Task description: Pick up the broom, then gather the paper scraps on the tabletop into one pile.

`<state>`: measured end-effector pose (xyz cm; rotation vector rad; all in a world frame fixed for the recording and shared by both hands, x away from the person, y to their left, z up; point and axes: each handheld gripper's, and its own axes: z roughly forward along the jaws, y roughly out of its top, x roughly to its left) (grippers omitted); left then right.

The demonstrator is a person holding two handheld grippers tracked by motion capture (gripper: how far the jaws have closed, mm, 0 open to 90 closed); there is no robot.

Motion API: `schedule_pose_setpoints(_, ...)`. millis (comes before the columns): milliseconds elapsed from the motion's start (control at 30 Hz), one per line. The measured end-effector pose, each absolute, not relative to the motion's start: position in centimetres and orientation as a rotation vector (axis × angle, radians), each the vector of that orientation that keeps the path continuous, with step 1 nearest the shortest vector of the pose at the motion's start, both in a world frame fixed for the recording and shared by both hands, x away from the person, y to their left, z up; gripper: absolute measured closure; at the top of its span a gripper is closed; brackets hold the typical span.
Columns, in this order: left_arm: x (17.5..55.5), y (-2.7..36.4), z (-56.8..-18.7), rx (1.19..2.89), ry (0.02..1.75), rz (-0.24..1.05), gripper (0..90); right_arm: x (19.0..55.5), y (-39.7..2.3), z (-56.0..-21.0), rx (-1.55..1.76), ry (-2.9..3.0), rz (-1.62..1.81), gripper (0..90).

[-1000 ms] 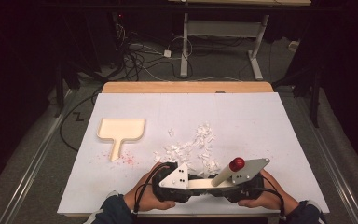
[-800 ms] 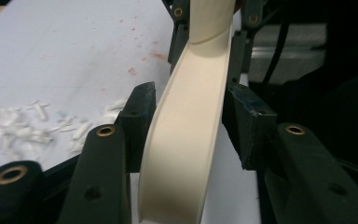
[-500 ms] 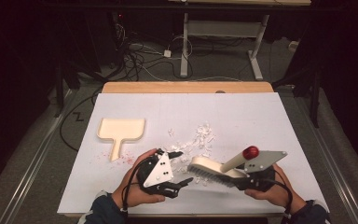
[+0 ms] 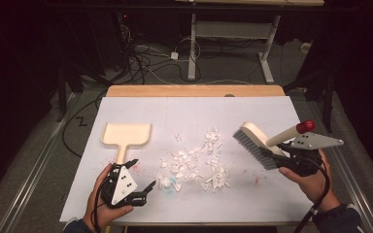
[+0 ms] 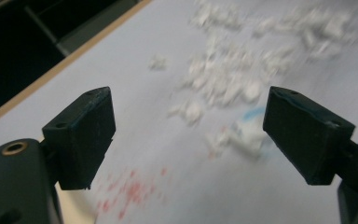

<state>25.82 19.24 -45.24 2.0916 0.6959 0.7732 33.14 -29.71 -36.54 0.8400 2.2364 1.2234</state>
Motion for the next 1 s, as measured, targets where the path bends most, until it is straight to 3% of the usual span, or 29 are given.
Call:
schedule_pose_setpoints(100,25.8,20.6,-46.4,2.073,0.776,0.735,16.2,34.3,-30.4,-37.3,0.932,2.211,1.123,67.6)
schedule_pose_setpoints(567,26.3,20.8,-46.6,2.075,0.765,0.742,16.2,36.5,-32.2,-38.7,1.062,2.123,0.96,67.7)
schedule_pose_setpoints(1000,26.6,20.7,-46.8,2.097,0.773,0.727,16.2,39.4,-30.5,-39.5,1.011,2.117,0.863,67.7)
